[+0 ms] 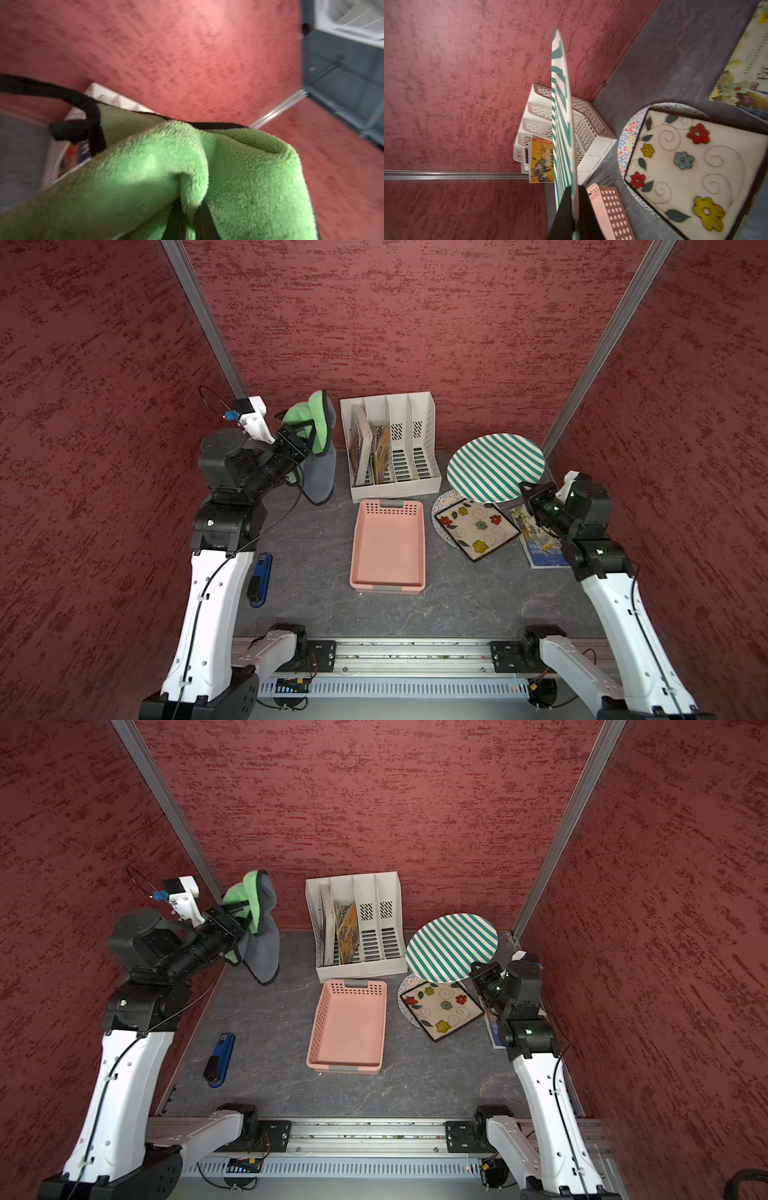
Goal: Wipe the wet plate dry
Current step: Place the plate on the plate.
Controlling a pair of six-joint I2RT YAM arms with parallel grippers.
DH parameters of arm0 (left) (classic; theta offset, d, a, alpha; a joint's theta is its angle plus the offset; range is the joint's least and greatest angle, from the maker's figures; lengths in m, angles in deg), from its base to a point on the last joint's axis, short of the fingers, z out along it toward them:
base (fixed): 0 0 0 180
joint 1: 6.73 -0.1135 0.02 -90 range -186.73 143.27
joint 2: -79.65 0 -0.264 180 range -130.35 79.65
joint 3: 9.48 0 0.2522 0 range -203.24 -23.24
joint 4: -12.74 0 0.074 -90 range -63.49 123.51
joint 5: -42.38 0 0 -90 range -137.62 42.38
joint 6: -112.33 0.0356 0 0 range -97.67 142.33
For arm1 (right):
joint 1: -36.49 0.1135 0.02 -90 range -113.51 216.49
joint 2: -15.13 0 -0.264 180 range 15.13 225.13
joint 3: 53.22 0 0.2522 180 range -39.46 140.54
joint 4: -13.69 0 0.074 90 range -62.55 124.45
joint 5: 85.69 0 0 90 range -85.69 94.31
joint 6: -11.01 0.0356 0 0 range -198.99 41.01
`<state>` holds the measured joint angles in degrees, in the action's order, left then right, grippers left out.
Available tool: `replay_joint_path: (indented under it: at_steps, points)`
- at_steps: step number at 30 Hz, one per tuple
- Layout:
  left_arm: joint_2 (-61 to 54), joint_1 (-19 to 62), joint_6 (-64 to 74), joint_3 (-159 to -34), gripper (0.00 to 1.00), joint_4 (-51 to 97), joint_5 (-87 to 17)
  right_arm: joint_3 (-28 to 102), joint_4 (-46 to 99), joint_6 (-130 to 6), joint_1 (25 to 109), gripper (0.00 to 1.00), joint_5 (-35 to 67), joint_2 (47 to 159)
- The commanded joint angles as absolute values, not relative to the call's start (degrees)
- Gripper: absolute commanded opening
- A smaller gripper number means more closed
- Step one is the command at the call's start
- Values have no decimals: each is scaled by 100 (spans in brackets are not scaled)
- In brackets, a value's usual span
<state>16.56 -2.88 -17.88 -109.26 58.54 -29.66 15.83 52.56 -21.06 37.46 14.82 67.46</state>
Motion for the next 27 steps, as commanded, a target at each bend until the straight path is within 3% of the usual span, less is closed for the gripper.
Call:
replay_joint_path:
  at_steps: [1, 25, 27]
  points:
    - [1566, -339, -839, -10408, 0, 7208, -3668, 1105, 4682, -2407, 3752, 0, 1583, 6741]
    - [1657, -445, -981, -9450, 0, 6902, -3666, -896, 4224, -2613, 3754, 0, 1731, 7049]
    - [1631, -445, -1001, -9497, 0, 6901, -3635, -987, 4431, -2495, 3750, 7, 1595, 7138]
